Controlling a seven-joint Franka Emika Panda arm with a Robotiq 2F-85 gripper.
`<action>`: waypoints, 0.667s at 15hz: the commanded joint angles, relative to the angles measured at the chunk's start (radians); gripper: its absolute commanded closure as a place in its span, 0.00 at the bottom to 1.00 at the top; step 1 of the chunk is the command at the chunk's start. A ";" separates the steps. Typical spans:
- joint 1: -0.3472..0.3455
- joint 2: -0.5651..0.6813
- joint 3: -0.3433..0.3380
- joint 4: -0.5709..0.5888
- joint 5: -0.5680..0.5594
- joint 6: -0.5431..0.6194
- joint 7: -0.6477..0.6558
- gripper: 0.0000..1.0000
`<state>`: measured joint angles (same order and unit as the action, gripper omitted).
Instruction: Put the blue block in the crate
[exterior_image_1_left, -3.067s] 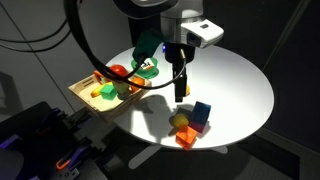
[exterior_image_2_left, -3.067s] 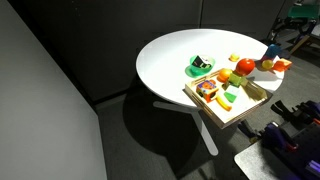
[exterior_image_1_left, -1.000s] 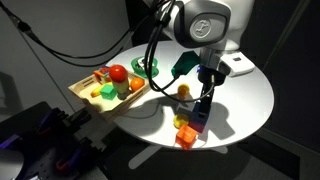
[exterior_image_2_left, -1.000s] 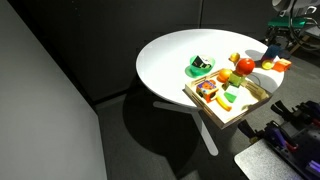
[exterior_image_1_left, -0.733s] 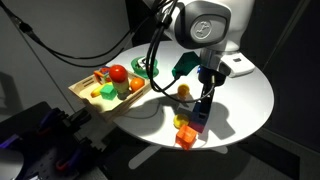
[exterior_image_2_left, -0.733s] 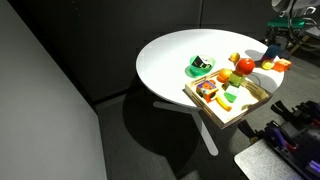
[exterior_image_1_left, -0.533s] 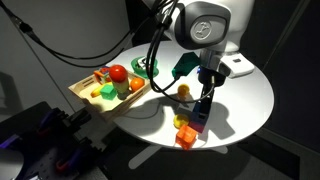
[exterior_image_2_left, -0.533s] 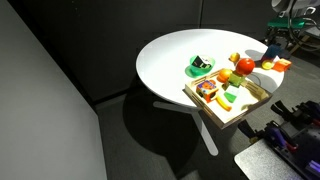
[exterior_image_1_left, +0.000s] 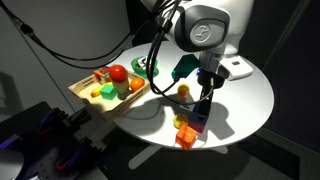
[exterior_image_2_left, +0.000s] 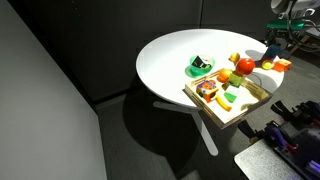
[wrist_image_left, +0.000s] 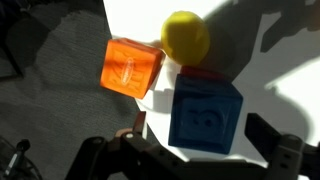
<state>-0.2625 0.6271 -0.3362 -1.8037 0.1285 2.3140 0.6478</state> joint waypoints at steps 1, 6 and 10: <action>-0.012 0.015 0.006 0.032 0.021 -0.019 -0.001 0.00; -0.012 0.013 0.005 0.031 0.020 -0.026 -0.002 0.51; -0.007 -0.017 0.002 0.011 0.009 -0.033 -0.015 0.68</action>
<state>-0.2625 0.6296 -0.3363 -1.7995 0.1285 2.3130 0.6476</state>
